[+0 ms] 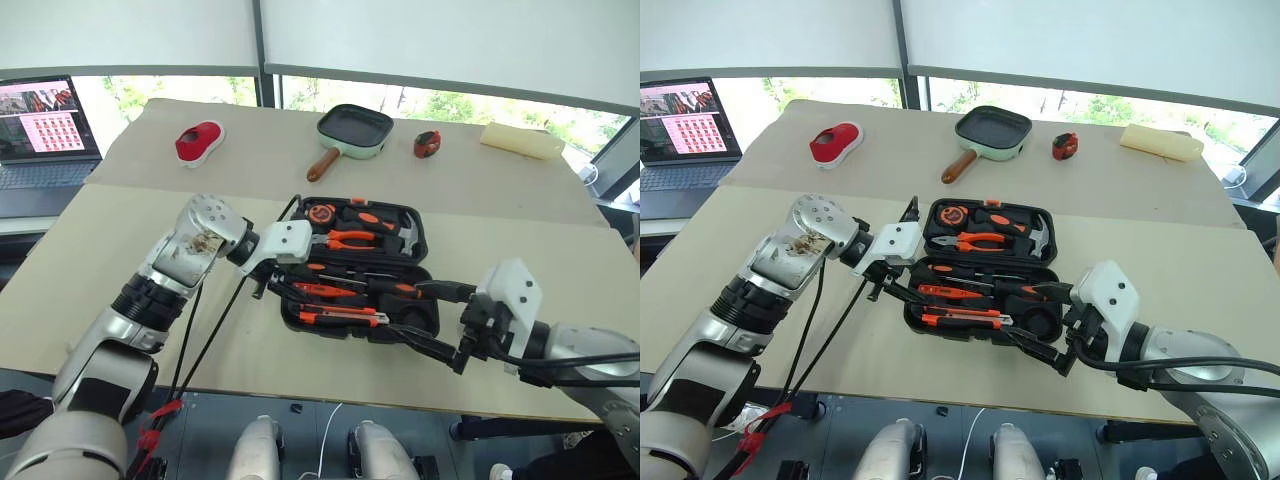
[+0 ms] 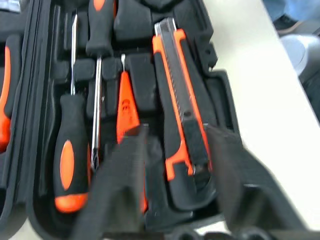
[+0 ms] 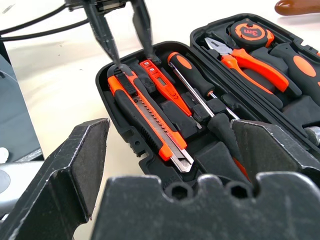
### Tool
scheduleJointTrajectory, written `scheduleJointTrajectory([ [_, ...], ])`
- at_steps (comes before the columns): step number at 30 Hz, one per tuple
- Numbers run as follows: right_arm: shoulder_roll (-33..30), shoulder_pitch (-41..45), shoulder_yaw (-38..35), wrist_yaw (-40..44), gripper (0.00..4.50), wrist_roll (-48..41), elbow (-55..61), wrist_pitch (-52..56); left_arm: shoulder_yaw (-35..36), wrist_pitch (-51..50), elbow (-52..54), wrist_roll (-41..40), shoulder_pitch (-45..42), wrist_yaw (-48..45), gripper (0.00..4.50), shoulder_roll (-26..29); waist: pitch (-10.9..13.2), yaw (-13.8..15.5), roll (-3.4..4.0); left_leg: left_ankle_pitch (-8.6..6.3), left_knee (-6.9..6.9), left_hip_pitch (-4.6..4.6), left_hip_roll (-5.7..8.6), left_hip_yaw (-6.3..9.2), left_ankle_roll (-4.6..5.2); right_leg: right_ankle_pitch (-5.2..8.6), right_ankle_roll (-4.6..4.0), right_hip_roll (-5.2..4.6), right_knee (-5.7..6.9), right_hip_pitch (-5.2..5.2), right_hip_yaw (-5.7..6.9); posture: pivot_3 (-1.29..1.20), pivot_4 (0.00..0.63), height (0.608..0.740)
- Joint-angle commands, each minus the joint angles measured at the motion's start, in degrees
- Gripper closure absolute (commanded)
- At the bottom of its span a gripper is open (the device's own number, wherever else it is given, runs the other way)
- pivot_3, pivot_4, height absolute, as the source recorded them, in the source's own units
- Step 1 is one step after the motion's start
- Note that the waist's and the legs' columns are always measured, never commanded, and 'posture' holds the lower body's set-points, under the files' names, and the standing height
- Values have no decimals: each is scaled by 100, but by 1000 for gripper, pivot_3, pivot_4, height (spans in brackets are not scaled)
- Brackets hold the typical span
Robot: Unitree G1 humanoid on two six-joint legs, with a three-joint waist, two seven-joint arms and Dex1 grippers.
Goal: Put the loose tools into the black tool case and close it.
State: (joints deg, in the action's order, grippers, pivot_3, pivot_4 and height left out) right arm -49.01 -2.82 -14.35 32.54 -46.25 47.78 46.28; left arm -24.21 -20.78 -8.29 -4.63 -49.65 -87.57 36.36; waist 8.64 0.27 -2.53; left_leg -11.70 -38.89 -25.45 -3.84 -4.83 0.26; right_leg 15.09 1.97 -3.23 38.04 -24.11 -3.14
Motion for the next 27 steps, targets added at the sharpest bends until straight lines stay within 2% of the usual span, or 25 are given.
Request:
scheduleJointTrajectory([
  [1,-11,50,-119,48,0,3,33,-129,-20,149,150,13,37,-130,4345,113,0,1,0,0,0,0,0,0,0,0,0,0,0,0,0,0,150,740],
  [7,11,45,-86,33,0,15,21,-125,-309,406,182,372,162,-267,4433,393,0,3,0,0,0,0,0,-1,0,0,0,0,0,-1,0,0,150,740],
  [18,35,139,2,-15,0,50,-77,-115,-584,747,37,745,361,-52,4433,114,-2,25,2,0,0,1,0,-1,0,0,0,0,0,1,0,0,150,740],
  [27,51,83,-22,-18,0,67,-51,-111,-225,648,-177,482,-2,-279,4433,70,-4,36,5,0,0,6,2,-1,0,0,1,-2,-1,6,0,0,150,740],
])
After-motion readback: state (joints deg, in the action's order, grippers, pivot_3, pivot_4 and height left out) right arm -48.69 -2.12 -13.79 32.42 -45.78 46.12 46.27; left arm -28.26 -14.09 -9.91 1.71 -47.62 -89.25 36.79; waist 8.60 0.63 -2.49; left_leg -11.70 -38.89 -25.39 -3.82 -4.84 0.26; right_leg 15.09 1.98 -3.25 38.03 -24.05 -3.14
